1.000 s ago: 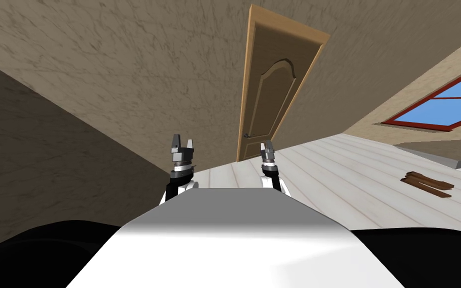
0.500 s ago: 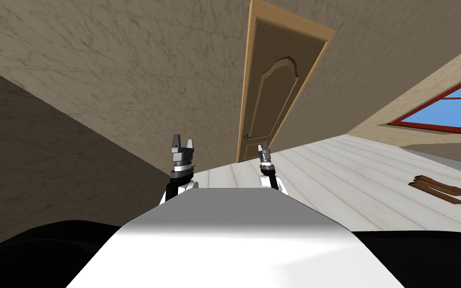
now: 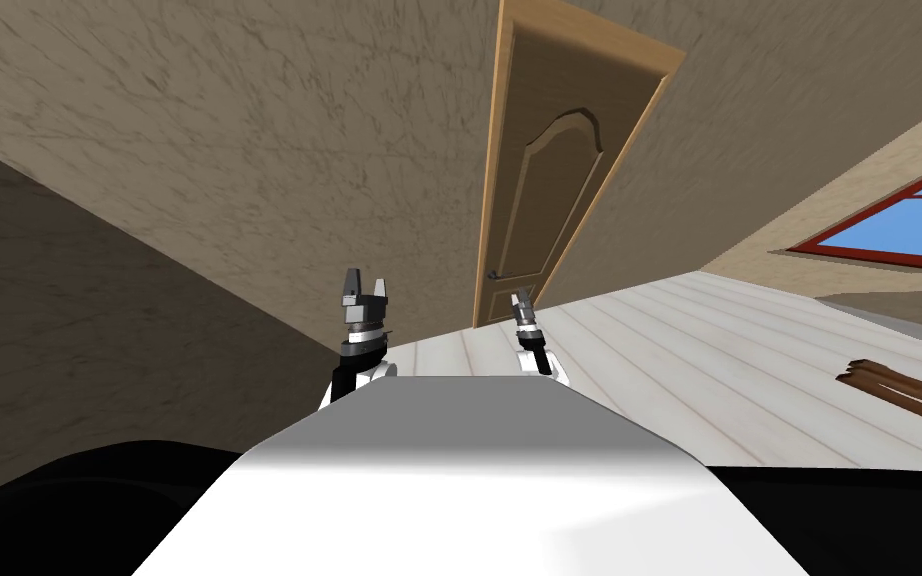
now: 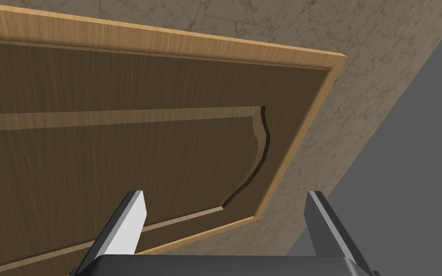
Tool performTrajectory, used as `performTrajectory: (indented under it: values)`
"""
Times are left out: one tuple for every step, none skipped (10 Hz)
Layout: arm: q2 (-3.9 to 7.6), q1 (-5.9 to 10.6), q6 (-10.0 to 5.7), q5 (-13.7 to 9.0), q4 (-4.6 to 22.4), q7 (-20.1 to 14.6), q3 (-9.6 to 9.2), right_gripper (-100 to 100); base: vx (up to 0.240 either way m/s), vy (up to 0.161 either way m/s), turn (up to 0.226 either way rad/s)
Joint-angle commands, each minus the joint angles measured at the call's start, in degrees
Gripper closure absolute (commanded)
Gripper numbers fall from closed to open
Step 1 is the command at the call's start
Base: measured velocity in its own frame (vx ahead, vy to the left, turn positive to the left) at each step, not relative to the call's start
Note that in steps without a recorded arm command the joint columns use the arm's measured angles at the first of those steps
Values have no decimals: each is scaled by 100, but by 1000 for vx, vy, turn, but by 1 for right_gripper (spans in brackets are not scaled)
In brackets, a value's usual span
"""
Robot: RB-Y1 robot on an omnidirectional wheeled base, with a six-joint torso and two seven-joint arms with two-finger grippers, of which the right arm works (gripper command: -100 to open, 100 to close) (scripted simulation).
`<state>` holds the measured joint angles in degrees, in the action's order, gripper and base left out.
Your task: Pull the door open
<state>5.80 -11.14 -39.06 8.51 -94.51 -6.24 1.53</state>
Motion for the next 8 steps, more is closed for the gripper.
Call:
performTrajectory:
  values:
    - [41, 93, 5, 11, 180, -48, 24, -100, 45, -40, 17]
    - [79, 203, -19, 50, 403, -108, 35, -100, 44, -33, 23]
    - [79, 203, -19, 50, 436, -108, 35, -100, 41, -23, 14]
    - [117, 315, -43, 90, 614, -170, 46, -100, 50, -28, 18]
    - [117, 315, -43, 90, 696, -170, 46, -100, 48, -28, 18]
    - [155, 426, -68, 130, 895, -232, 57, -100, 53, -32, 23]
    - [193, 538, -92, 170, 1087, -293, 68, -100, 70, -48, 40]
    - [193, 538, -92, 170, 1216, -293, 68, -100, 62, -40, 18]
